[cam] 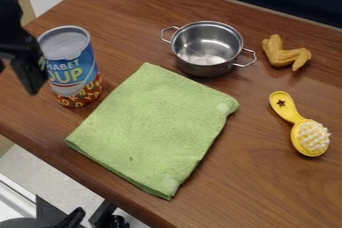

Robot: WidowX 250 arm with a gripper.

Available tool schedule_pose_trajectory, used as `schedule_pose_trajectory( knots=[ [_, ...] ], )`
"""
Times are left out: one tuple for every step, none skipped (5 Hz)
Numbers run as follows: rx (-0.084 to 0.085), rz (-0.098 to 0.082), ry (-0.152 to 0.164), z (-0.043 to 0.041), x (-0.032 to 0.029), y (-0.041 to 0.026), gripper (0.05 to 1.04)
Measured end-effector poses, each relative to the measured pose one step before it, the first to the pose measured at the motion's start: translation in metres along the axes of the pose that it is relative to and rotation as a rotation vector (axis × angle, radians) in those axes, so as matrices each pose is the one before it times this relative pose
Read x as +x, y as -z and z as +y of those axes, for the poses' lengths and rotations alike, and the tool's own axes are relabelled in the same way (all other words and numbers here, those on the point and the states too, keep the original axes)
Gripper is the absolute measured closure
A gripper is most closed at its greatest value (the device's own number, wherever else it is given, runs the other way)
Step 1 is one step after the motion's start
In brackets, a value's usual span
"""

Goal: Moved the can on the upper left of the table

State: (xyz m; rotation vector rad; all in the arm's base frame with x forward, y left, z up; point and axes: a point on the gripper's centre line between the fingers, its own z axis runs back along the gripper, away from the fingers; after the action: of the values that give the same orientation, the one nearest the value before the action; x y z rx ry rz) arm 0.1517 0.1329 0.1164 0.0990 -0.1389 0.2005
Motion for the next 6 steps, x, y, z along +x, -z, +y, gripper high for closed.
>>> schedule_pose_trajectory(
  knots=[
    [0.0500,0.0609,0.0153,0.00040,0.00240,0.02394,0.085],
    [0.0136,0.0205,-0.0180,-0.00539,0.01146,0.01364,0.084],
    [-0.0188,-0.0334,-0.0174,-0.00213,0.01850,-0.00026,0.085],
    [-0.0342,-0.0329,0.0352,0.00317,0.01632,-0.00222,0.084],
    [0.0031,-0.0304,0.0477,0.00352,0.01298,0.00841,0.084],
    [-0.0026,-0.0205,0.0085,-0.00110,0.01612,0.00722,0.084]
  ],
)
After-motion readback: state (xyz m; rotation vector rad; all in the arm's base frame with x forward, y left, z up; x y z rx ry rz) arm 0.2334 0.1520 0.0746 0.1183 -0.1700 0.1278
